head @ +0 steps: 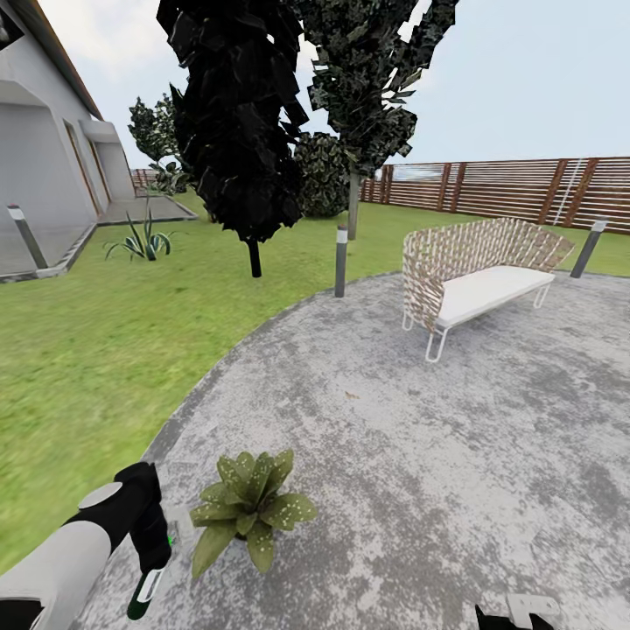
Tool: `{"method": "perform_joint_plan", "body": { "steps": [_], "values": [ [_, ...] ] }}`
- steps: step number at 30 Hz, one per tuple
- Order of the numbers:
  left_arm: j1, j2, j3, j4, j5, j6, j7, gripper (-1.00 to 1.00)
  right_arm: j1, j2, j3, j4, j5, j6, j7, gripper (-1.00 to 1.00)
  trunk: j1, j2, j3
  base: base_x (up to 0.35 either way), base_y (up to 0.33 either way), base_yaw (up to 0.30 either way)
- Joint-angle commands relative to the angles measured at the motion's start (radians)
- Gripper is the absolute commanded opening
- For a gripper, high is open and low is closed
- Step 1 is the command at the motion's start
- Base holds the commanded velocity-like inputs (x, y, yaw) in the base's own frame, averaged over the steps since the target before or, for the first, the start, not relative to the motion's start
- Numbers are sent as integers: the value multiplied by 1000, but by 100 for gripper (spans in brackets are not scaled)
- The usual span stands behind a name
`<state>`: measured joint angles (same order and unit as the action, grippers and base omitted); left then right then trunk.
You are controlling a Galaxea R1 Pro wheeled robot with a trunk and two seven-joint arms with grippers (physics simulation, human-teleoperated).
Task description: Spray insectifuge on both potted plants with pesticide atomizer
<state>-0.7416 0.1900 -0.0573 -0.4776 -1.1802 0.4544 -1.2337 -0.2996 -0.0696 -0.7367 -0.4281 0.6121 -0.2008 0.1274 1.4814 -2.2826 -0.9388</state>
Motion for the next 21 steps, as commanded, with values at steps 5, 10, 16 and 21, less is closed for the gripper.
{"method": "perform_joint_plan", "body": {
  "steps": [5,10,16,21],
  "values": [
    [8,2,0,-2,1,13,-1,-100,-1,1,-8,0,7,-5,8,100,0,0,-1,0,0,0],
    [8,18,4,-4,4,15,3,-100,-1,1,-8,0,4,-5,8,100,0,0,-1,0,0,0],
    [8,33,5,-4,9,16,5,-100,-1,2,-7,0,5,-4,8,100,0,0,-1,0,0,167],
    [8,31,4,-4,8,17,7,-100,-1,2,-7,0,5,-5,8,100,0,0,-1,0,0,154]
  ]
}}
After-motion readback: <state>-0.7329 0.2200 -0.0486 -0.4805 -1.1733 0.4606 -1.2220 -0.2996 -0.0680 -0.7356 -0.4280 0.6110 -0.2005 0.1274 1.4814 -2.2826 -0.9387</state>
